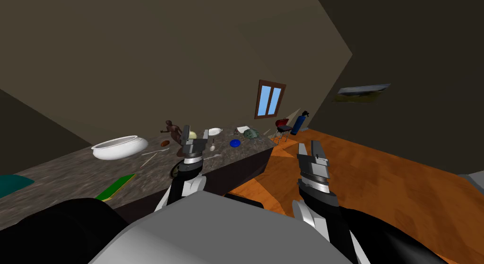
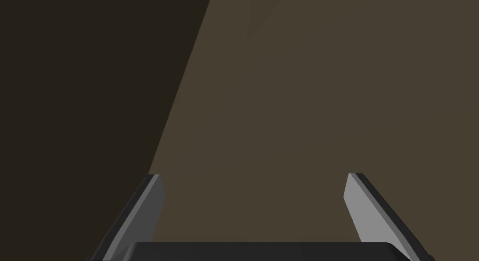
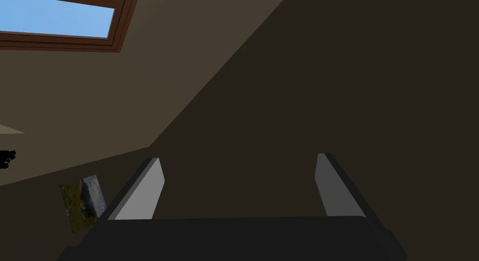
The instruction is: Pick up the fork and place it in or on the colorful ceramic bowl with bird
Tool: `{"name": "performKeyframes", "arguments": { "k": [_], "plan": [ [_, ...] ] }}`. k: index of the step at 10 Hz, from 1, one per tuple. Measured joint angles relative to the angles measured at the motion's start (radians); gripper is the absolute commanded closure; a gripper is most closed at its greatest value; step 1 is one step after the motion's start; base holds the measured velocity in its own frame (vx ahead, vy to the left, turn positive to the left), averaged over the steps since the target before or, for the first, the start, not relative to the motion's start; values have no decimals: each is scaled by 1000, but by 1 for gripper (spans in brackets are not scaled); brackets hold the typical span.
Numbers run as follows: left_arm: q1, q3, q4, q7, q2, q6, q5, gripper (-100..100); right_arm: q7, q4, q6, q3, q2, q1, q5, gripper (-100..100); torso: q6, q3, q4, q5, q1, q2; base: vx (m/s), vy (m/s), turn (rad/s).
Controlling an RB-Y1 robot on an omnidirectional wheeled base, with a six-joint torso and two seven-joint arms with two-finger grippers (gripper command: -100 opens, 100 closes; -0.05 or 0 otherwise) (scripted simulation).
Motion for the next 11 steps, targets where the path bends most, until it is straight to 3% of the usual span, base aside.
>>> {"name": "performKeyframes", "arguments": {
  "k": [3, 5, 11],
  "plan": [
    [-26, 7, 26, -1, 70, 36, 4, -100, 0, 0, 0, 0, 0, 0, 0, 0, 0, 0, 0, 0, -1, 0, -7, -25, 43],
    [-61, 17, 53, -2, 119, 90, 10, -100, 0, 0, 0, 0, 0, 0, 0, 0, 0, 0, 0, 0, -2, 0, -10, -32, 54],
    [-170, 44, 116, -6, 208, 241, 24, -100, 0, 0, 0, 0, 0, 0, 0, 0, 0, 0, 0, -1, -3, 1, -16, -34, 67]
  ]
}}
